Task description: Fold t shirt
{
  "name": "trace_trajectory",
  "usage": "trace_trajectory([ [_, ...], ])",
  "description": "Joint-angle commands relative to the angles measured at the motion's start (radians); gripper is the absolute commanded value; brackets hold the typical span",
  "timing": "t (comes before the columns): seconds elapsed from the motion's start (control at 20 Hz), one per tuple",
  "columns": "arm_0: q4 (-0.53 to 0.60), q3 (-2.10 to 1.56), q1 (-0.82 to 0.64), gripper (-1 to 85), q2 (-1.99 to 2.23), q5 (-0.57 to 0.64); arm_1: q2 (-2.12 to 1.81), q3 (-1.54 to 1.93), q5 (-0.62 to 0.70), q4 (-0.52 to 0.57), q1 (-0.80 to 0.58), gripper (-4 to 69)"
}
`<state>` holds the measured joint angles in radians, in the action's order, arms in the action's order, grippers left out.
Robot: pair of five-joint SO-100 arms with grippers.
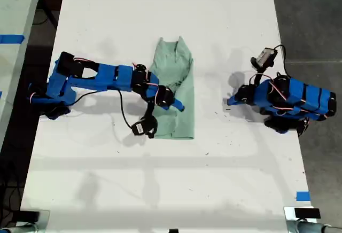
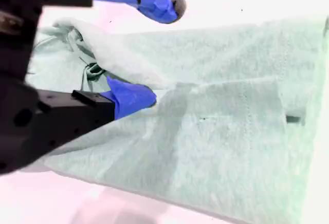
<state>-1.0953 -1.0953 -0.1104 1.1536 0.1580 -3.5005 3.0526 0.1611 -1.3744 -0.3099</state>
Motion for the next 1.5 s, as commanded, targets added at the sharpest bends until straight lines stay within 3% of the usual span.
trace_trajectory([
  [0.0,-0.046,0.032,-0.009,15.8,0.175,0.025,-0.011,0.026,0.014,-0.008,-0.002,-0.5],
  [0.05,-0.084,0.018,-0.025,-0.1,0.242,0.041,-0.011,0.026,0.014,-0.008,-0.002,-0.5],
  [0.2,-0.215,-0.044,-0.064,-0.1,0.511,0.083,-0.011,0.026,0.014,-0.008,-0.002,-0.5],
  [0.25,-0.210,-0.133,-0.080,-0.1,0.653,0.083,-0.011,0.026,0.014,-0.008,-0.003,-0.5],
  [0.5,0.060,-0.994,-0.196,-0.1,1.583,0.078,-0.011,0.026,0.011,-0.008,-0.005,-0.5],
  [0.8,0.206,-1.933,-0.167,-0.2,2.411,0.008,-0.011,0.026,0.002,-0.008,-0.008,-0.5],
  [0.95,0.285,-2.115,-0.143,-0.2,2.439,0.008,-0.011,0.028,-0.003,-0.008,-0.011,-0.5],
  [1.1,0.212,-2.102,-0.172,-0.2,2.444,0.011,-0.011,0.028,-0.003,-0.008,-0.015,-0.5],
  [1.45,0.195,-2.102,-0.173,-0.2,2.445,-0.008,-0.011,0.028,0.000,-0.008,-0.015,-0.5],
])
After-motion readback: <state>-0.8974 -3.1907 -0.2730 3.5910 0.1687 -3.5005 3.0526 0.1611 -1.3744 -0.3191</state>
